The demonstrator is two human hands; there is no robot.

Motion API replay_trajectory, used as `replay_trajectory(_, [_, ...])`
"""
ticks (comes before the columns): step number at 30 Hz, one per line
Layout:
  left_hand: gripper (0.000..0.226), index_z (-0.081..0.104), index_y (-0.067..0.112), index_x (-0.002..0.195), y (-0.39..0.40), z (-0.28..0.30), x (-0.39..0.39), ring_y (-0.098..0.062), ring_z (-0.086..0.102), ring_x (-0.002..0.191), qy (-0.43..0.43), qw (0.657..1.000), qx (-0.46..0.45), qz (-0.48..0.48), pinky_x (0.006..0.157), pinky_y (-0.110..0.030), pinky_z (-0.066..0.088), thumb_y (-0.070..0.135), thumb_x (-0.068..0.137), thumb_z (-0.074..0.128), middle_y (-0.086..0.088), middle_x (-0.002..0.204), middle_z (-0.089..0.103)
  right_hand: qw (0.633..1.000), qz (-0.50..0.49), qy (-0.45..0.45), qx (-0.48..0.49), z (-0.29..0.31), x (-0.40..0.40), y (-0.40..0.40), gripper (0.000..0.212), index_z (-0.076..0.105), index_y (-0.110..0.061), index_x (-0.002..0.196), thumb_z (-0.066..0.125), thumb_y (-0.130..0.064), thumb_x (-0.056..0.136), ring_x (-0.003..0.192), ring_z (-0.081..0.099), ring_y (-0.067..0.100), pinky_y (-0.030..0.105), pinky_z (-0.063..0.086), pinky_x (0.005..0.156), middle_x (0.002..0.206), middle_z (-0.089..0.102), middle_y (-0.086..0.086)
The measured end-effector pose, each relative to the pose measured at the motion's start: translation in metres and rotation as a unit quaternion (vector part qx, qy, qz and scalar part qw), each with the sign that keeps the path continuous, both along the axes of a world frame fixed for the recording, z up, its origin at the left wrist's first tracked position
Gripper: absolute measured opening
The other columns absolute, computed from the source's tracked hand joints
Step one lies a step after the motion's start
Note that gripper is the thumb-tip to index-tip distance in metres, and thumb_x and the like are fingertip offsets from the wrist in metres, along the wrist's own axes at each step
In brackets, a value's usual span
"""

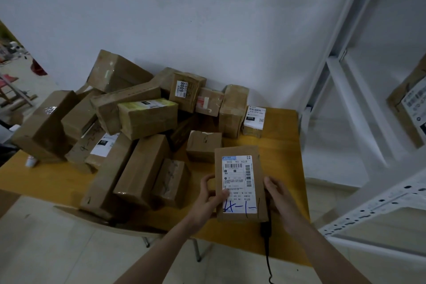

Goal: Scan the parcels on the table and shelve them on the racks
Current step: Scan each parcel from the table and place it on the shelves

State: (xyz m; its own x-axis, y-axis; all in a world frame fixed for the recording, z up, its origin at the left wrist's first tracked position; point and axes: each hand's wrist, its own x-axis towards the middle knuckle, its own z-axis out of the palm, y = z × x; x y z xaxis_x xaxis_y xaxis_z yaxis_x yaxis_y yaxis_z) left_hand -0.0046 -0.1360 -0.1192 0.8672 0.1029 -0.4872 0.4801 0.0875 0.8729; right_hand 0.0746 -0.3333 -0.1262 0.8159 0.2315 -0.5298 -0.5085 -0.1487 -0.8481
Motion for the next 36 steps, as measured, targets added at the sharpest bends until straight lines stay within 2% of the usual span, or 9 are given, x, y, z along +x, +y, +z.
replay_trajectory(3, [0.067,0.018,0.041,0.132,0.006,-0.007,-0.001,-0.021,0.07,0.097,-0.013,1.0,0.007,0.022,0.073,-0.029,0.058,0.036,0.085,0.064,-0.007,0.118,0.063,0.985,-0.076,-0.056,-0.147,-0.027,-0.003,-0.002,0.036,0.049,-0.01,0.11,0.052,-0.042,0.094,0.092,0.052,0.017,0.03,0.044,0.071,0.102,0.055,0.004])
replay_trajectory(7, [0.063,0.018,0.044,0.128,0.016,-0.01,-0.005,-0.015,0.071,0.092,-0.023,0.998,0.02,0.052,0.07,-0.025,0.057,0.031,0.087,0.064,-0.002,0.117,0.062,0.982,0.011,0.016,-0.19,-0.073,-0.01,0.001,0.04,0.059,-0.003,0.107,0.068,-0.035,0.084,0.08,0.058,0.019,0.029,0.048,0.061,0.095,0.064,0.011])
replay_trajectory(10, [0.082,0.009,0.042,0.138,0.024,-0.015,-0.008,-0.012,0.071,0.092,-0.007,0.998,0.031,0.059,0.07,-0.023,0.057,0.039,0.081,0.068,0.0,0.119,0.062,0.981,0.014,0.059,-0.186,-0.093,-0.005,0.011,0.047,0.051,-0.008,0.127,0.067,-0.023,0.086,0.091,0.053,0.021,0.027,0.042,0.068,0.111,0.06,0.01])
replay_trajectory(13, [0.095,0.008,0.037,0.147,0.03,-0.021,-0.01,-0.014,0.069,0.097,0.002,0.998,0.04,0.053,0.07,-0.022,0.056,0.044,0.075,0.07,0.0,0.124,0.06,0.982,-0.035,0.052,-0.179,-0.093,0.006,0.02,0.036,0.05,-0.006,0.125,0.058,-0.016,0.091,0.087,0.053,0.025,0.036,0.045,0.079,0.1,0.059,0.01])
replay_trajectory(17, [0.094,0.009,0.037,0.146,0.033,-0.02,-0.011,-0.012,0.068,0.099,-0.009,0.998,0.051,0.037,0.074,-0.024,0.057,0.045,0.075,0.07,0.003,0.122,0.06,0.982,-0.037,0.009,-0.186,-0.064,0.003,0.019,0.02,0.054,-0.006,0.112,0.054,-0.012,0.093,0.068,0.056,0.026,0.034,0.044,0.062,0.081,0.06,0.014])
replay_trajectory(24, [0.08,0.014,0.049,0.129,0.03,-0.007,0.003,-0.01,0.063,0.106,-0.063,0.994,0.078,0.032,0.076,-0.022,0.056,0.047,0.075,0.073,0.007,0.126,0.054,0.988,0.026,-0.086,-0.128,0.071,-0.052,0.013,0.009,0.052,-0.01,0.085,0.056,-0.004,0.09,0.042,0.048,0.016,0.026,0.04,0.044,0.053,0.05,0.008])
replay_trajectory(27, [0.087,0.016,0.051,0.129,0.024,-0.002,0.008,-0.013,0.059,0.114,-0.085,0.992,0.091,0.026,0.087,-0.03,0.057,0.063,0.066,0.075,0.006,0.131,0.052,0.986,0.065,-0.117,-0.103,0.106,-0.075,0.025,0.011,0.052,-0.013,0.09,0.059,-0.004,0.089,0.039,0.047,0.011,0.023,0.04,0.043,0.055,0.051,0.007])
replay_trajectory(31, [0.083,0.015,0.043,0.136,0.013,0.008,0.01,-0.003,0.055,0.109,-0.113,0.989,0.092,0.008,0.075,-0.014,0.053,0.05,0.077,0.073,0.015,0.126,0.048,0.979,0.068,-0.16,-0.108,0.118,-0.087,0.033,0.018,0.052,-0.021,0.09,0.062,-0.006,0.086,0.049,0.048,0.018,0.029,0.043,0.051,0.062,0.053,0.01])
replay_trajectory(36, [0.078,0.018,0.045,0.133,0.007,0.013,0.006,-0.004,0.055,0.109,-0.121,0.989,0.084,0.007,0.074,-0.014,0.052,0.05,0.077,0.072,0.013,0.127,0.048,0.979,0.076,-0.158,-0.103,0.127,-0.092,0.031,0.026,0.05,-0.028,0.093,0.06,-0.005,0.087,0.044,0.048,0.009,0.022,0.042,0.047,0.061,0.054,0.005])
